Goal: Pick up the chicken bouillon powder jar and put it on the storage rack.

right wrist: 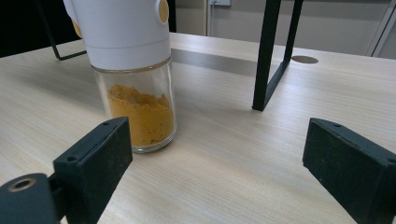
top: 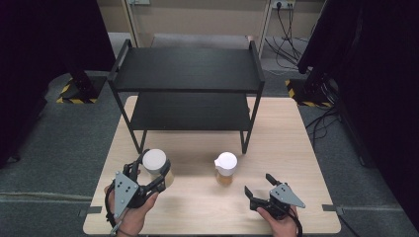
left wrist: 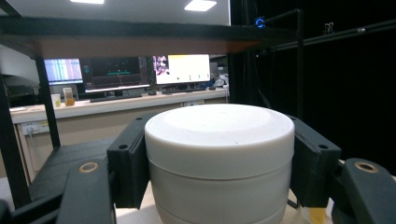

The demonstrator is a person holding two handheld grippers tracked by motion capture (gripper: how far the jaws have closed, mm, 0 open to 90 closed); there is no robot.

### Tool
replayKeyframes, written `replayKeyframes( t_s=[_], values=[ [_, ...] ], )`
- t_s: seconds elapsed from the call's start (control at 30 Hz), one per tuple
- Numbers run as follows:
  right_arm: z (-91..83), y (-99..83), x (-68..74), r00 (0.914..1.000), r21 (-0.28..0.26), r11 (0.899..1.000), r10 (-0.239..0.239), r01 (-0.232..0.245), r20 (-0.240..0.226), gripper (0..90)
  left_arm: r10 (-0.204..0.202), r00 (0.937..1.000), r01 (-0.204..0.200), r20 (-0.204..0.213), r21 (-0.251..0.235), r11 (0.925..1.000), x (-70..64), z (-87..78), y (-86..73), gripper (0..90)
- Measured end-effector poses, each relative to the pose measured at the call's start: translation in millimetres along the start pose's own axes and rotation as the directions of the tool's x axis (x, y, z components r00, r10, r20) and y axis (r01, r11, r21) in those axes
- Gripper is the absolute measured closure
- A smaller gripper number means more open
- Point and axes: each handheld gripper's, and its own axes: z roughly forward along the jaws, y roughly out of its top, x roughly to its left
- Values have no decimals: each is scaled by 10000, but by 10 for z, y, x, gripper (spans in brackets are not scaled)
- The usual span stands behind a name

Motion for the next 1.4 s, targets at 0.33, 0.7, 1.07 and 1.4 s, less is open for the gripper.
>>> replayKeyframes(
  t_s=[0.33, 0.7, 1.07, 1.4],
  values=[
    [-1, 0, 2, 10000, -2, 10000, 28, -28, 20, 85, 65, 9996, -75, -282, -373, 9993, 36, 113, 176, 336],
    [-3, -4, 2, 10000, -16, 10000, 22, -22, 31, 85, 274, 9980, -318, -571, -782, 9964, 70, 275, 470, 337],
    [-3, -3, 1, 10000, -15, 10000, 58, -58, 37, 85, 278, 9965, -355, -791, -984, 9945, 83, 435, 714, 337],
    [-5, -4, 3, 10000, -15, 10000, 70, -70, 45, 85, 196, 9950, -301, -983, -1062, 9939, 114, 575, 889, 337]
  ],
)
